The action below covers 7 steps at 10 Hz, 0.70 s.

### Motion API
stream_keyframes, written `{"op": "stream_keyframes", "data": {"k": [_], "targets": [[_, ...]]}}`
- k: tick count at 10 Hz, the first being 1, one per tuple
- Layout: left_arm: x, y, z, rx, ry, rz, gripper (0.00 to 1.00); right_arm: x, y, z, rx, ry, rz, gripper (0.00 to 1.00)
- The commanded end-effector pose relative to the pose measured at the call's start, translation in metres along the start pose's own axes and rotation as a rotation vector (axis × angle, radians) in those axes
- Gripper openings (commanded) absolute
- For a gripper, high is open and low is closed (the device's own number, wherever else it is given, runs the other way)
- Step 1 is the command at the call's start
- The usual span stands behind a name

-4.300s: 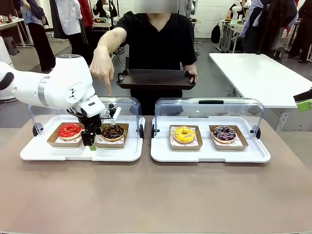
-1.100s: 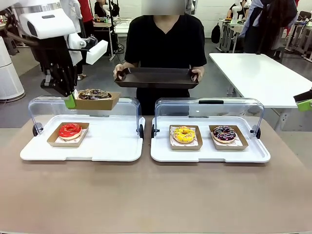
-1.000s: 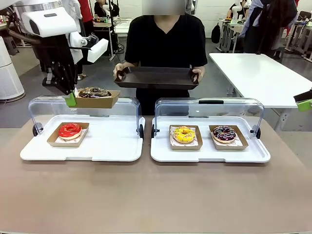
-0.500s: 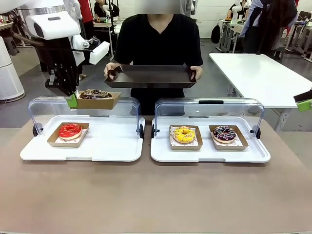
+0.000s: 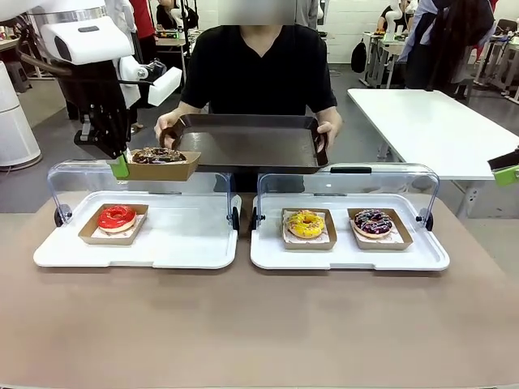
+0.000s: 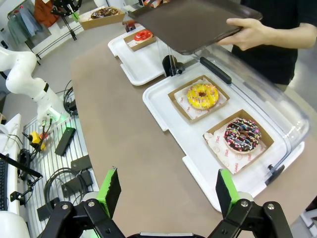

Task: Provide the desired donut to the person.
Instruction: Place the picked Paper togo box onto the Handle tray extended by the person.

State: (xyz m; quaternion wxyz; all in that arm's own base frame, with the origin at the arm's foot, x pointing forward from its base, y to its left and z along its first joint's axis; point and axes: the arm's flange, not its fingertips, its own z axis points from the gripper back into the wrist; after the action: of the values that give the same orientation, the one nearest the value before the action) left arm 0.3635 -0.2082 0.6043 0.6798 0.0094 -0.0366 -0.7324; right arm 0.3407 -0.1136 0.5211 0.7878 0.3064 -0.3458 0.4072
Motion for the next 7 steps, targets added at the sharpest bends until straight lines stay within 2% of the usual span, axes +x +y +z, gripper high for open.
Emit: {"op": "stream_keyframes", "data": {"k": [1, 3, 5, 7], "targets": [[0.0, 0.0, 0.0, 0.0, 0.0, 0.0, 0.01, 0.001, -0.002, 0.0, 0.011, -0.031, 0.012, 1.0], [0.01, -0.01, 0.023, 0.12, -0.007, -0.003, 0.01, 0.001, -0.002, 0.0, 0.011, -0.031, 0.012, 1.0], [0.019, 0.026, 0.048, 0.166, 0.026, -0.018, 0.01, 0.001, -0.002, 0.0, 0.011, -0.031, 0.012, 1.0], [0.022, 0.059, 0.04, 0.177, 0.044, -0.003, 0.01, 0.001, -0.002, 0.0, 0.011, -0.031, 0.012, 1.0]]}}
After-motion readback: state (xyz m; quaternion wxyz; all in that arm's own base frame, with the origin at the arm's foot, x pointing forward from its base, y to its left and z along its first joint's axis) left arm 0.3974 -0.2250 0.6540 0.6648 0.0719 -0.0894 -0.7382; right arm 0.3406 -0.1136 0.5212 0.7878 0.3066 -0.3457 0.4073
